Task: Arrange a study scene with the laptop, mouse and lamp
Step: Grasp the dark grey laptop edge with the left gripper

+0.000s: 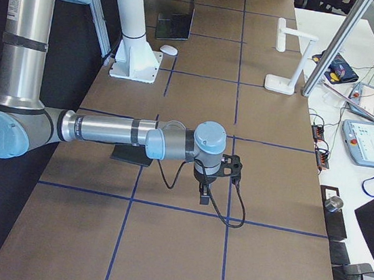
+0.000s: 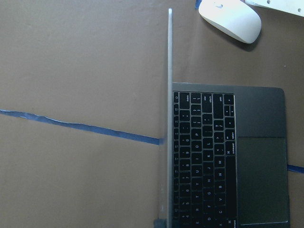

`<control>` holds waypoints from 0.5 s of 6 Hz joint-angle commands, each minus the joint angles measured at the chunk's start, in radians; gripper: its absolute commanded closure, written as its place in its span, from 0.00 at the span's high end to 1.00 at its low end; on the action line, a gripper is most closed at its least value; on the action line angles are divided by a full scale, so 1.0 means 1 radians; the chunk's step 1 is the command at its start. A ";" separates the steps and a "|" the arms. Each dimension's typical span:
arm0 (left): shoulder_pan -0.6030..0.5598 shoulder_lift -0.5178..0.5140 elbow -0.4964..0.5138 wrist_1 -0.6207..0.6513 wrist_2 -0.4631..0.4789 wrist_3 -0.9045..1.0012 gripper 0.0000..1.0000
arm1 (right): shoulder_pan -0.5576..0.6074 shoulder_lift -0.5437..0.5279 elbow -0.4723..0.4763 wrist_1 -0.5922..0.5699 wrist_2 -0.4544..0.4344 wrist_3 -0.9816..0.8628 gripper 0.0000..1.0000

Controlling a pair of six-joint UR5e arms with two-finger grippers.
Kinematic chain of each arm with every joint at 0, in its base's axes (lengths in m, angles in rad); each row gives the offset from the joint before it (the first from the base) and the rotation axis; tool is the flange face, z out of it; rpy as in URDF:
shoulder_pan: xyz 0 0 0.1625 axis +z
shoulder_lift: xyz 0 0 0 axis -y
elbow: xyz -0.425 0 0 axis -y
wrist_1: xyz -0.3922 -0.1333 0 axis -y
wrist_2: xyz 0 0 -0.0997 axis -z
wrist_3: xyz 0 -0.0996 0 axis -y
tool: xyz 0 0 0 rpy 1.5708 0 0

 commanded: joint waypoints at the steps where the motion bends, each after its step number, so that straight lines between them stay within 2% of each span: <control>1: -0.023 -0.025 0.005 0.012 -0.003 0.012 0.00 | 0.000 0.000 0.000 0.000 -0.001 0.000 1.00; 2: -0.058 -0.148 0.005 0.176 -0.001 0.109 0.00 | -0.003 0.000 -0.005 0.000 -0.002 0.000 1.00; 3: -0.148 -0.340 0.006 0.415 0.000 0.253 0.00 | -0.003 0.000 -0.014 0.002 -0.002 0.000 1.00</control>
